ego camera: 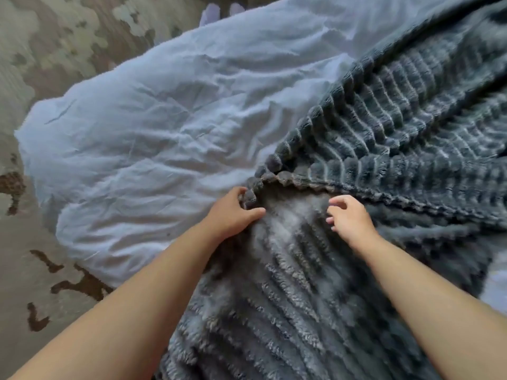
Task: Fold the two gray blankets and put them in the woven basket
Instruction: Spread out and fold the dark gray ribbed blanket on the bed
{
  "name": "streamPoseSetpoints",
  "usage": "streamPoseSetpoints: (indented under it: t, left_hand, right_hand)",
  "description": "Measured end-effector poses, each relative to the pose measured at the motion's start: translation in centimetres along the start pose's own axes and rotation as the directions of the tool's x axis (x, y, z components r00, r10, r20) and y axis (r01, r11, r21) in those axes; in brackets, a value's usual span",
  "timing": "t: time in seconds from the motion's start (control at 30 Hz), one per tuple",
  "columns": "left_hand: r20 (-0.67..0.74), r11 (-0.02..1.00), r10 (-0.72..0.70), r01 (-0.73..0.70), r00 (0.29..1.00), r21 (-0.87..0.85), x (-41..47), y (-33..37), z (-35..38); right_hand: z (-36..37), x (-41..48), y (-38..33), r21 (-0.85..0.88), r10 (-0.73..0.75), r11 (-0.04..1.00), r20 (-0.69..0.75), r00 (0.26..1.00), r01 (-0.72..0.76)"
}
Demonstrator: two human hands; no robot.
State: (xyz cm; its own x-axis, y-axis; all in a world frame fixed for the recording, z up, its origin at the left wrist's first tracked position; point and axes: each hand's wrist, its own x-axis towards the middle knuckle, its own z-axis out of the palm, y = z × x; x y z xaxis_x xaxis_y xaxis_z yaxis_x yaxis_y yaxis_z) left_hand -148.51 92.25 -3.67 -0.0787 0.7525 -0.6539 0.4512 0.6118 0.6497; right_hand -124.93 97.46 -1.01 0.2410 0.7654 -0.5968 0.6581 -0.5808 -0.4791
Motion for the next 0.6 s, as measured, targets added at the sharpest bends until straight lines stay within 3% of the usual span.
streamPoseSetpoints:
  t: [0.07,0.1,0.2,0.27,0.3,0.37,0.43,0.6]
  left_hand:
    - [0.002,0.998,0.043,-0.044,0.999,0.034,1.4,2.0,0.6]
    - [0.001,0.997,0.061,-0.061,0.998,0.044,2.3,2.9,0.9]
    - [-0.012,0.99,0.117,-0.116,0.993,0.084,4.7,5.2,1.9]
    - [0.003,0.98,0.164,-0.164,0.986,0.114,6.0,6.6,2.4]
    - [0.017,0.972,0.191,-0.191,0.981,0.139,6.6,7.1,2.6]
    - [0.047,0.953,0.228,-0.233,0.972,0.192,7.6,8.0,3.0]
    - [0.075,0.937,0.252,-0.262,0.965,0.229,8.3,8.9,3.3]
    - [0.097,0.928,0.273,-0.289,0.957,0.235,9.9,10.4,3.2]
  right_hand:
    - [-1.5,1.3,0.5,0.278,0.134,0.951,0.029,0.991,-0.136]
    - [-2.1,2.2,0.6,0.446,0.2,0.872,0.05,0.979,-0.201]
    - [-3.6,5.2,0.7,0.824,0.401,0.459,0.142,0.905,-0.332]
    - [-4.7,6.8,0.7,0.923,0.453,0.221,0.188,0.871,-0.315]
    - [-5.2,7.5,0.6,0.944,0.464,0.159,0.185,0.866,-0.287]
    - [-5.9,8.8,-0.3,0.956,0.481,0.156,0.145,0.864,-0.248]
    - [-6.5,10.4,-2.3,0.942,0.459,0.285,0.03,0.888,-0.179]
    - [-6.9,16.0,-13.3,0.855,0.198,0.518,-0.143,0.97,0.021]
